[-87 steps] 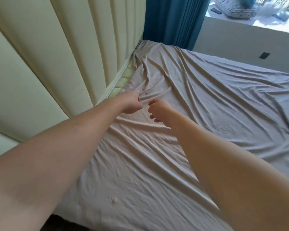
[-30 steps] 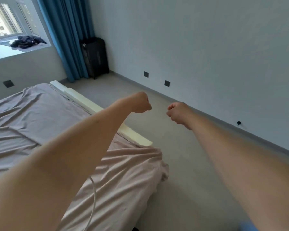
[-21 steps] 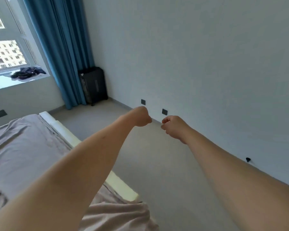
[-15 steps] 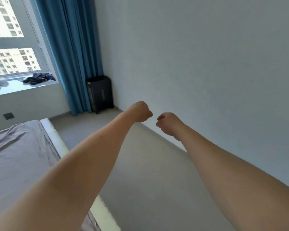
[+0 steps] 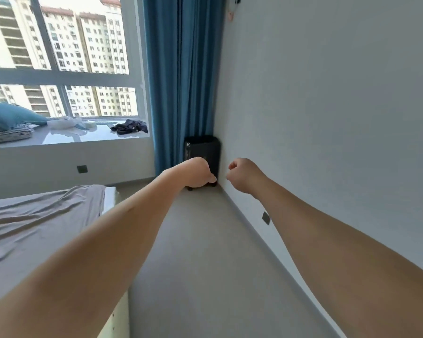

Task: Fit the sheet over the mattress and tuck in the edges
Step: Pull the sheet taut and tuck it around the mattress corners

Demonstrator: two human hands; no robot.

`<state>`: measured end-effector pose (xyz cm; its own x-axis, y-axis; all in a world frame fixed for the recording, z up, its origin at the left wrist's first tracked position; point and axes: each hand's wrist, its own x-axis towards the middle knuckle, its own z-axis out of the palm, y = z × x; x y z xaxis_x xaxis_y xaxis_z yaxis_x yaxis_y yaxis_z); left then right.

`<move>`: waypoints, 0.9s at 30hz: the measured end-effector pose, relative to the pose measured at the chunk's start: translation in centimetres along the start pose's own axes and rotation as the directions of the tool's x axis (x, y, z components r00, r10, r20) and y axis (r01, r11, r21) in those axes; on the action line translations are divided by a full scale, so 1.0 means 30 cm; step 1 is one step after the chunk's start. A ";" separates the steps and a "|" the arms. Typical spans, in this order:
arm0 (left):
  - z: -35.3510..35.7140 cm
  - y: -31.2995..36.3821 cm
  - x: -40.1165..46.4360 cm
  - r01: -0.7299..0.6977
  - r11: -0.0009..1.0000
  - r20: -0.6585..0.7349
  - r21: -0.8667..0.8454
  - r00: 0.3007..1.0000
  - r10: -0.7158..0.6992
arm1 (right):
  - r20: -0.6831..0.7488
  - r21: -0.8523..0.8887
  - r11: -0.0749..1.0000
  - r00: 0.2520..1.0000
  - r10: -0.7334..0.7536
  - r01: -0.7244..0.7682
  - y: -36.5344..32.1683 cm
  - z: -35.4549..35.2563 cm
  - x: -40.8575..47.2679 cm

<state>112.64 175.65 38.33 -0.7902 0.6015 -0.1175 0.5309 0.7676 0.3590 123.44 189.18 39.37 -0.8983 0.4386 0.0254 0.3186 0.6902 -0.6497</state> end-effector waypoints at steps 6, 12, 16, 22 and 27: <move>-0.262 -0.180 0.402 0.122 0.993 -0.090 0.008 0.989 -0.120 | 0.070 0.012 0.989 0.987 -0.146 0.146 -0.183 0.009 0.558; -0.524 -0.387 0.825 0.267 0.960 -0.231 0.088 0.943 -0.241 | 0.125 0.046 0.952 0.944 -0.306 0.303 -0.381 0.105 1.140; -0.652 -0.544 1.145 0.365 0.916 -0.288 0.168 0.906 -0.309 | 0.188 0.096 0.917 0.897 -0.399 0.388 -0.488 0.199 1.546; -0.889 -0.844 1.479 0.556 0.826 -0.425 0.091 0.772 -0.473 | 0.261 0.123 0.821 0.780 -0.569 0.558 -0.797 0.363 2.126; -1.025 -1.151 1.621 0.629 0.775 -0.419 -0.050 0.692 -0.589 | 0.302 0.201 0.736 0.674 -0.674 0.646 -1.042 0.589 2.453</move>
<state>46.46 171.60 48.71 -0.9871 -0.1286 0.0952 -0.1012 0.9626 0.2512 42.02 189.71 48.10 -0.9118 -0.3432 0.2255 -0.4064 0.6757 -0.6150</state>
